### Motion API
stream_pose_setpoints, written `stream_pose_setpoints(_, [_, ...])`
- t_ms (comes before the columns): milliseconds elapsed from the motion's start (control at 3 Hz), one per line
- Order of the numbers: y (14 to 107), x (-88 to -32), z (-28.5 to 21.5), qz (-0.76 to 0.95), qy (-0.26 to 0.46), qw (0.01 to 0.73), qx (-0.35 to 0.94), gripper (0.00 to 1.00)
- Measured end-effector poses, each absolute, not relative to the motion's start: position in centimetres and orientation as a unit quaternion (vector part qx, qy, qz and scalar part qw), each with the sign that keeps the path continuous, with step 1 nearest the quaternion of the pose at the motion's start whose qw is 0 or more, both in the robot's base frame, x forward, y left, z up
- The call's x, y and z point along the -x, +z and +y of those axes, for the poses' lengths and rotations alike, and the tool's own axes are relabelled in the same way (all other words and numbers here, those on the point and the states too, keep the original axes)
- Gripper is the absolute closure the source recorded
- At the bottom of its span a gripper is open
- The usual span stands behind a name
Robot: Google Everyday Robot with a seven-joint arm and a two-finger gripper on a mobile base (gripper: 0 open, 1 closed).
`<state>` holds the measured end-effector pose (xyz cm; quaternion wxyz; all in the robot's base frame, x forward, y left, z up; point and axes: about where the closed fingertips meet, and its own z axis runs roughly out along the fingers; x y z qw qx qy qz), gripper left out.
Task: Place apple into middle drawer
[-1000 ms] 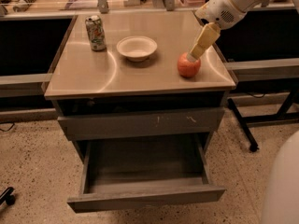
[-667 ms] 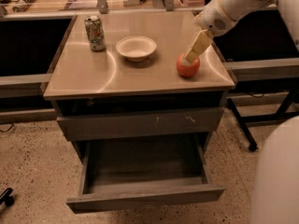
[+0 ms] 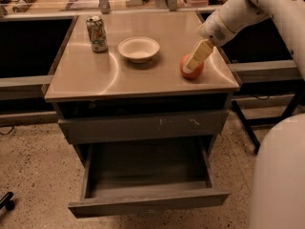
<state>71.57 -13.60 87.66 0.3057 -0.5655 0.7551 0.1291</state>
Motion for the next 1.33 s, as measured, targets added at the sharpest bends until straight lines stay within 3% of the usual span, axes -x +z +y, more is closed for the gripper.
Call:
stream_pose_setpoints(1000, [83.8,-72.0,-15.1,0.760,0.132,0.318,0.551,0.00])
stream_pose_setpoints(1333, [83.1,-71.8,-15.6,0.761,0.131,0.317,0.551,0.18])
